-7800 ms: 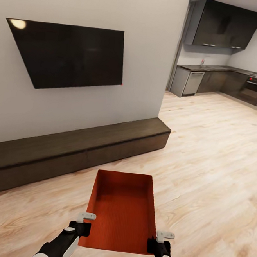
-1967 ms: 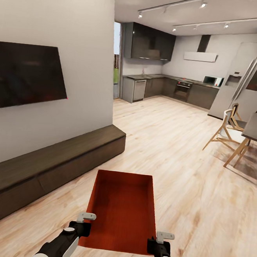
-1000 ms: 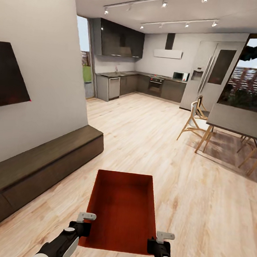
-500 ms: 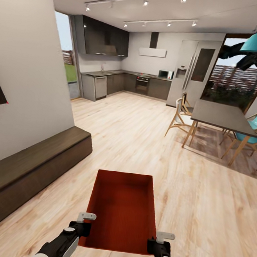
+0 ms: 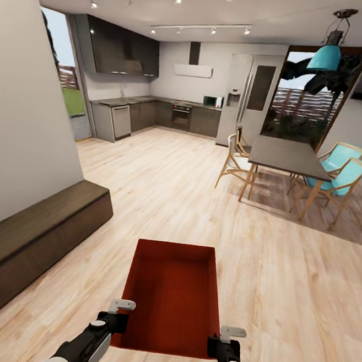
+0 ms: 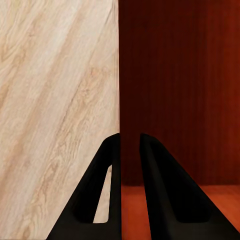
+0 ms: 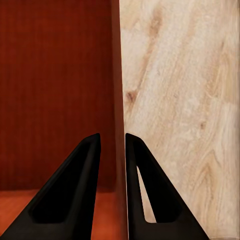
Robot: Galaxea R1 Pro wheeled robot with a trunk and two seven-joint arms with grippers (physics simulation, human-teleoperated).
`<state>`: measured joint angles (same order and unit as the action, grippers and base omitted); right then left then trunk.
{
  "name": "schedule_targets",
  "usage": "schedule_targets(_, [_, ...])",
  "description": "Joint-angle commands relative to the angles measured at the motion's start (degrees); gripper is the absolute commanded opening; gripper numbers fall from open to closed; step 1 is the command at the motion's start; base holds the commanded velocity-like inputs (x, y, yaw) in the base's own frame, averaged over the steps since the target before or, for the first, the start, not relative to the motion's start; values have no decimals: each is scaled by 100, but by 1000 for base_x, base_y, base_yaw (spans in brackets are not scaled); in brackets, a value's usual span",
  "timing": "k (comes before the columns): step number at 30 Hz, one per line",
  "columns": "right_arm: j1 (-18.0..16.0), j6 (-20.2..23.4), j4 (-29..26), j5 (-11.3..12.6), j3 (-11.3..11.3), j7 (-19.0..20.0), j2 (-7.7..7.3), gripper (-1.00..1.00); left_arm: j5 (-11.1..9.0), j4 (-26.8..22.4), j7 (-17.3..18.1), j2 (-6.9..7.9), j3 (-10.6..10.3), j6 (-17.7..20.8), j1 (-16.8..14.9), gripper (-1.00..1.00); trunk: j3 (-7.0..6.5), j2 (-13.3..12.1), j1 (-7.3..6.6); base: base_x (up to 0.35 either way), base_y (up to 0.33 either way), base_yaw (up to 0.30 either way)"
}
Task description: Move the two storage containers from the living room to the garage. In the garage, place one container on the floor and stack the other container on top of it (either order is fine).
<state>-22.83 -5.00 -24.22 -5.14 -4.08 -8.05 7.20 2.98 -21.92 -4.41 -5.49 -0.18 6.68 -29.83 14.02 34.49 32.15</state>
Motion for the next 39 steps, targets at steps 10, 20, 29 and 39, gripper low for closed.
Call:
schedule_targets(10, [-2,271,22,-13,-21,5,6,-100,-8,-31,-25,-75,-53,35,-5,-100,28,8,2,0,0,-237])
schedule_targets(20, [-2,263,16,-13,-17,5,1,-100,-8,-31,-25,-100,-53,28,-5,-100,48,8,2,0,0,-237])
schedule_targets(29, [-2,266,16,-13,-21,5,0,-100,-8,-34,-25,-101,-53,27,-5,-100,65,8,2,0,0,-236])
schedule_targets(39, [-2,269,14,-13,-21,5,1,-100,-8,-32,-25,-104,-53,27,-5,-100,85,8,2,0,0,-227])
